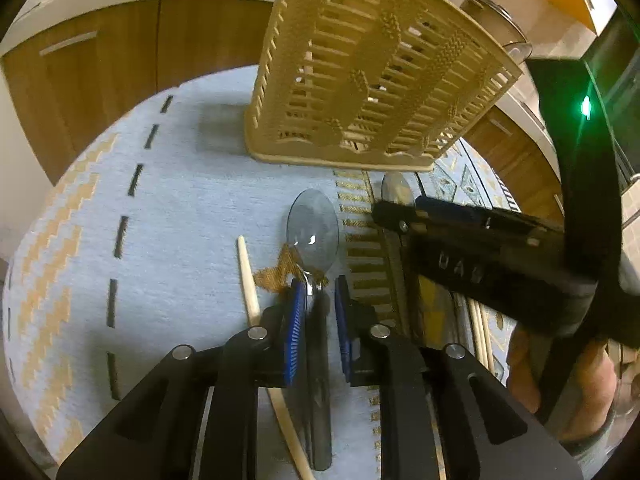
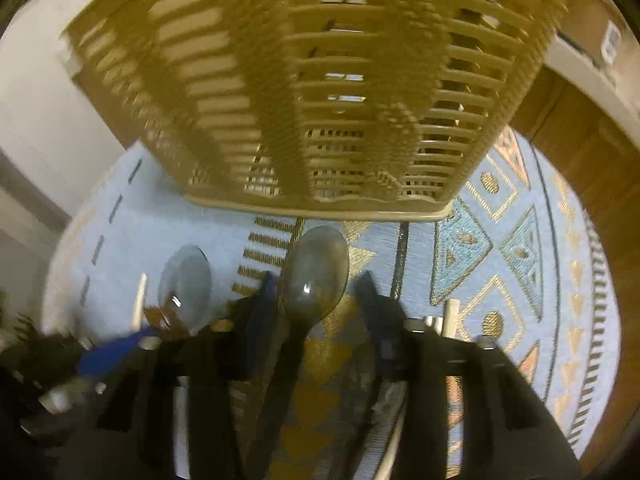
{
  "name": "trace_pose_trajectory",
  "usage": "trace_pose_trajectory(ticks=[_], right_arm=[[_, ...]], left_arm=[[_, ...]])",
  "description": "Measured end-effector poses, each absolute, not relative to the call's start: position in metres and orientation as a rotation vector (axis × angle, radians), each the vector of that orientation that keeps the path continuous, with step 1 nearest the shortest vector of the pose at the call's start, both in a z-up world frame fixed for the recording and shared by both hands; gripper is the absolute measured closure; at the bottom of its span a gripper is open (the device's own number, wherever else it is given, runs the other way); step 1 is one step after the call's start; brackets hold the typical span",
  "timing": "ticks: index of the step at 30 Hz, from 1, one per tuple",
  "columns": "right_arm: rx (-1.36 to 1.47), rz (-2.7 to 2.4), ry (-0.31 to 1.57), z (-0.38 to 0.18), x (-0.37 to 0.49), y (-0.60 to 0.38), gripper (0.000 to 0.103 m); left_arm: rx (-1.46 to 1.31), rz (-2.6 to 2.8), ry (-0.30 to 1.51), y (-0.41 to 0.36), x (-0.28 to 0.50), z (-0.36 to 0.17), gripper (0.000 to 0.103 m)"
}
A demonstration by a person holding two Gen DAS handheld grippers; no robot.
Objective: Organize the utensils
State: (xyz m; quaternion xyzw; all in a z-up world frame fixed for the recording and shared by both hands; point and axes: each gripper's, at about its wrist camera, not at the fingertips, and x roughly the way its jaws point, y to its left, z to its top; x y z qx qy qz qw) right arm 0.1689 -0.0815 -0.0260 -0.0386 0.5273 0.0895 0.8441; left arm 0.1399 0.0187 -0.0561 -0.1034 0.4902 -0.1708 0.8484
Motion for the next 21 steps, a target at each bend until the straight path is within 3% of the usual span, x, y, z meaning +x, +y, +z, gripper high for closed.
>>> trace_pose_trajectory(ticks=[4, 12, 21], right_arm=[[-0.079, 0.242, 1.124, -0.027, 0.161, -0.087, 0.073], [-0.044, 0.343, 1.143, -0.026, 0.154, -0.111, 0.073], [-0.087, 0.413, 1.145, -0.031, 0.151, -0.122, 0.073]], left_arm=[[-0.207, -0.388, 1.036, 0.026, 0.146, -0.051, 0.069], [-0.071, -0.405, 1.075, 0.009, 0.169, -0.048, 0.063], [0.01, -0.383, 1.119, -0.002, 0.186, -0.049, 0.063]])
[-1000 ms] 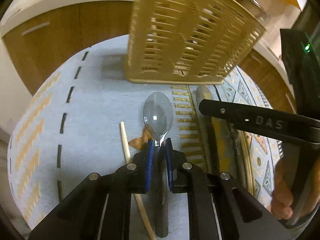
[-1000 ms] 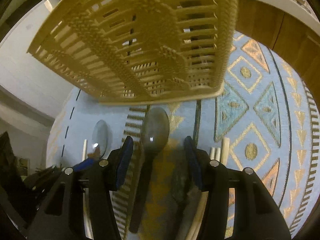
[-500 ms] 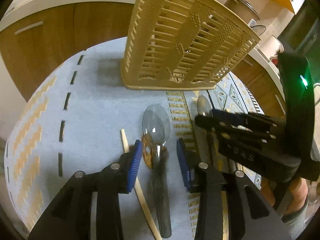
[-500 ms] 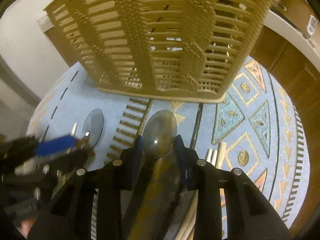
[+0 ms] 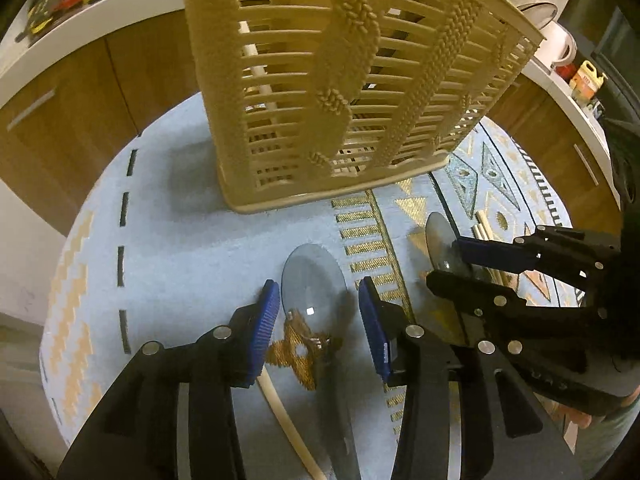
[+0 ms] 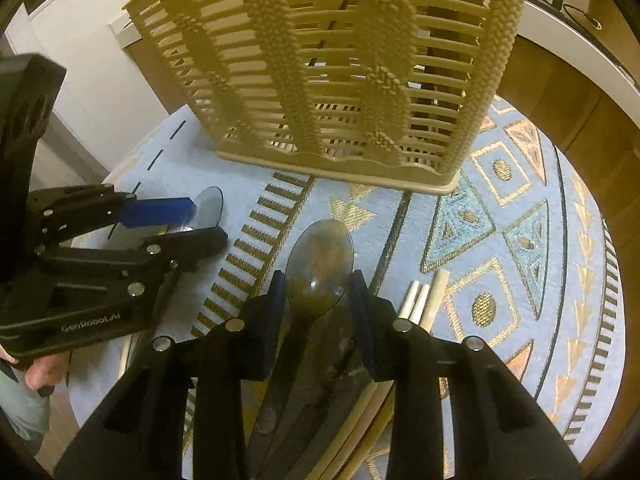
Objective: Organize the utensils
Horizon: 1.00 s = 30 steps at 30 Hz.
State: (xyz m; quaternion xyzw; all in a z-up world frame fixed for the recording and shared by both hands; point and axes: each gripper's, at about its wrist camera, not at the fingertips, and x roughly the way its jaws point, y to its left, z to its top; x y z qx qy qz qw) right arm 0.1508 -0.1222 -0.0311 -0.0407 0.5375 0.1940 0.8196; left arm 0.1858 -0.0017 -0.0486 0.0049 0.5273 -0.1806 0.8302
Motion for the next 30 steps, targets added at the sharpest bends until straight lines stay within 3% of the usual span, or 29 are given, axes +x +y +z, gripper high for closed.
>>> trace_pose_trajectory(ticks=[8, 10, 13, 30], right_arm=[[-0.168, 0.382, 1.14, -0.027, 0.15, -0.112, 0.073], [-0.186, 0.372, 1.126, -0.027, 0.147, -0.109, 0.074], [-0.171, 0.376, 1.102, -0.027, 0.142, -0.11, 0.074], [0.073, 0.579, 0.655, 0.058, 0.046, -0.171, 0.074]], left_arm=[[0.079, -0.362, 1.124, -0.014, 0.192, -0.049, 0.063], [0.101, -0.344, 1.111, -0.016, 0.189, -0.049, 0.071], [0.038, -0.358, 1.109, -0.01, 0.19, -0.049, 0.072], [-0.116, -0.506, 0.684, 0.022, 0.114, 0.04, 0.072]])
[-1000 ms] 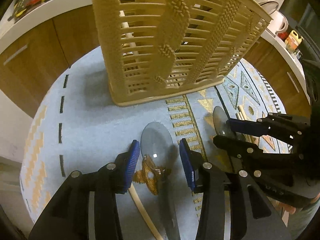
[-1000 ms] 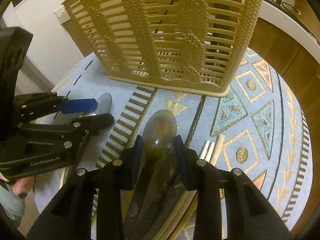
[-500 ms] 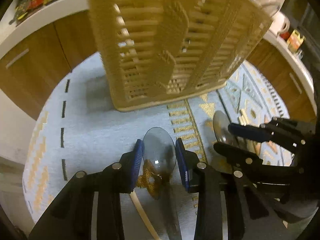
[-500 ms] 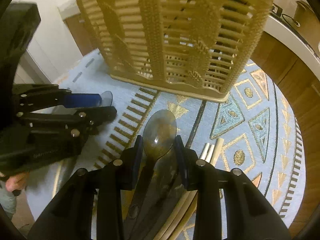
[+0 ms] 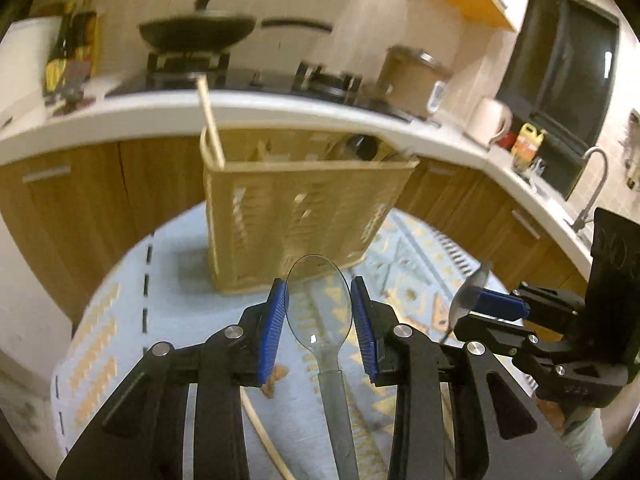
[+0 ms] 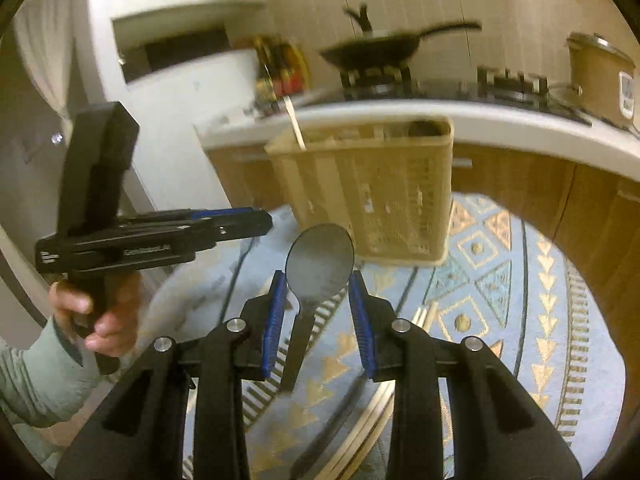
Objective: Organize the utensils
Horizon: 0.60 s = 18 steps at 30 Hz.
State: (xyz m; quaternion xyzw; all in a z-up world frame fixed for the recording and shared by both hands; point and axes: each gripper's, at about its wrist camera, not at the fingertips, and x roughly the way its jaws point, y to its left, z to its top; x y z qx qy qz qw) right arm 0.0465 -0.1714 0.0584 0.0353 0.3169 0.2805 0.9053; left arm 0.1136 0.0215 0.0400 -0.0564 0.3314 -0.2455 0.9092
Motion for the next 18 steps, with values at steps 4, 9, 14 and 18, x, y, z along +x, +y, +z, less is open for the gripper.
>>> trace_pose_trajectory(ticks=[4, 9, 14, 18], right_arm=[[0.087, 0.588, 0.583, 0.081, 0.045, -0.172, 0.087], [0.113, 0.582, 0.547, 0.104, 0.06, -0.177, 0.091], [0.143, 0.545, 0.698, 0.088, 0.085, -0.183, 0.087], [0.232, 0.456, 0.874, 0.053, 0.106, -0.198, 0.043]], left_arm=[[-0.129, -0.517, 0.6, 0.024, 0.102, 0.067, 0.072], [-0.12, -0.511, 0.526, 0.022, 0.092, 0.097, 0.072], [-0.133, -0.492, 0.51, 0.034, 0.092, 0.105, 0.072], [-0.154, -0.481, 0.528, 0.044, 0.097, 0.096, 0.072]])
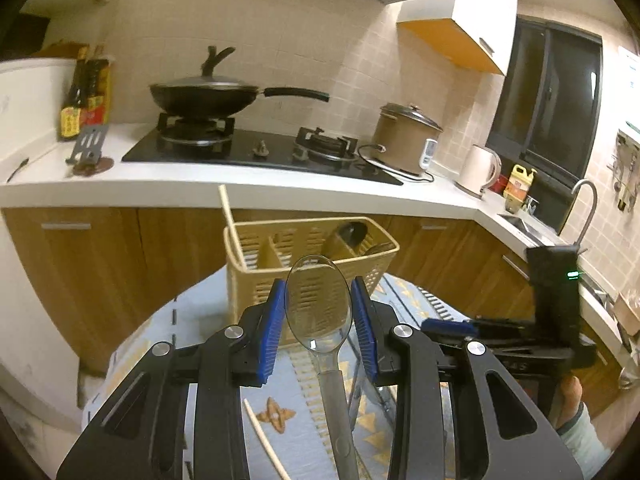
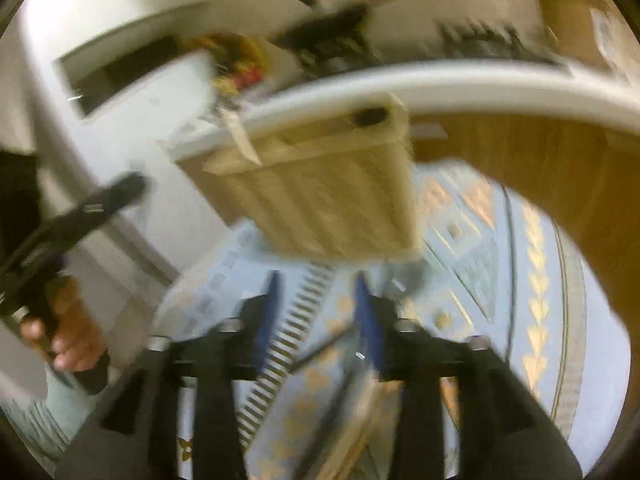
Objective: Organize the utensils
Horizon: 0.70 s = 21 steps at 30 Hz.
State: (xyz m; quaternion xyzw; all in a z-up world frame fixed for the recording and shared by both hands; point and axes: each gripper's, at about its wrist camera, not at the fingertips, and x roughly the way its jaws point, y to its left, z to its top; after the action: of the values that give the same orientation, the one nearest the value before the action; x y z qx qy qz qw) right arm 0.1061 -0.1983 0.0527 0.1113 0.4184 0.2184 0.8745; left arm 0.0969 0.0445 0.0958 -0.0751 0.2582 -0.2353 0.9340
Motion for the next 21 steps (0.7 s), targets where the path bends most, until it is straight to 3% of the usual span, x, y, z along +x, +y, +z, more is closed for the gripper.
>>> trace_pose_trajectory(ticks=[8, 16, 21], right_arm=[[0.454, 0.229, 1.141, 0.001, 0.156, -0.226, 0.042], [0.335, 0.04, 1.192, -0.022, 0.181, -0.184, 0.043], [0.255, -0.076, 1.128, -0.025, 0.178, -0.166, 0.042]], left_arm=[[-0.167, -0.502, 0.542, 0.053, 0.101, 0.088, 0.072], [-0.185, -0.515, 0.543, 0.069, 0.104, 0.083, 0.072], [-0.196, -0.513, 0.537, 0.08, 0.107, 0.079, 0.072]])
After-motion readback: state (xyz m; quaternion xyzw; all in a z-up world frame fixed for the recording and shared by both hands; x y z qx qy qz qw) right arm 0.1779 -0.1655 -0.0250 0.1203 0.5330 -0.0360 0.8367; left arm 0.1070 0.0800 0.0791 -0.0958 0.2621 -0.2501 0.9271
